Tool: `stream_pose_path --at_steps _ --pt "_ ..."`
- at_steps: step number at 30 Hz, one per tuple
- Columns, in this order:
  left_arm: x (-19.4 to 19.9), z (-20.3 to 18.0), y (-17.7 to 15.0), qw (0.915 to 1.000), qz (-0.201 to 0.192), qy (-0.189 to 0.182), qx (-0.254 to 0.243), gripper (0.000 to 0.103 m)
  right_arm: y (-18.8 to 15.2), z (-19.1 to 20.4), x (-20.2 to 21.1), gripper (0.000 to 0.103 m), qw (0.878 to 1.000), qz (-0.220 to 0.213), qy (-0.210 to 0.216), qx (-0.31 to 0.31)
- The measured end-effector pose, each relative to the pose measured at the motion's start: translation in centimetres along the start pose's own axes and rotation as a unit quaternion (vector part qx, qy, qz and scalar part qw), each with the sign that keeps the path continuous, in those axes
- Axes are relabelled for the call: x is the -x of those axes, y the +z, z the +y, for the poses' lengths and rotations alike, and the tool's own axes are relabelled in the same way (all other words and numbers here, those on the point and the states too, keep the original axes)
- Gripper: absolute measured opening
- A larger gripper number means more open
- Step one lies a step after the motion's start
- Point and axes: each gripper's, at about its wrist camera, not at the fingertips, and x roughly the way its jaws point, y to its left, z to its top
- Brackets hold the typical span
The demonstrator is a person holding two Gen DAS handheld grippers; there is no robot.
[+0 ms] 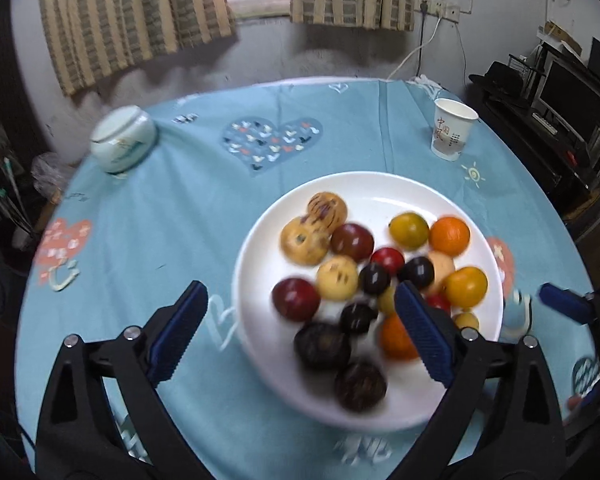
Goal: Organize fruits
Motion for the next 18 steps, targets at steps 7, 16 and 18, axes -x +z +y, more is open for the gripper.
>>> stream_pose_path --at_steps 7,16,18 --pt "5.3 -0.3 -7.4 0.9978 -0.012 0.059 0.029 0.101 -5.3 2.3 3.8 0.102 0.998 0.008 -0.048 -0.046" --pt "12.2 -1.7 -14.0 0.9984 -0.048 0.027 0.011 0.101 -10.0 4.9 7.3 0.102 0.994 0.025 -0.082 -0.069" --pt "12.9 -1.7 -14.5 0.9987 -0.047 0.011 0.014 0.101 -10.1 5.1 8.0 0.102 0.993 0.017 -0.091 -0.068"
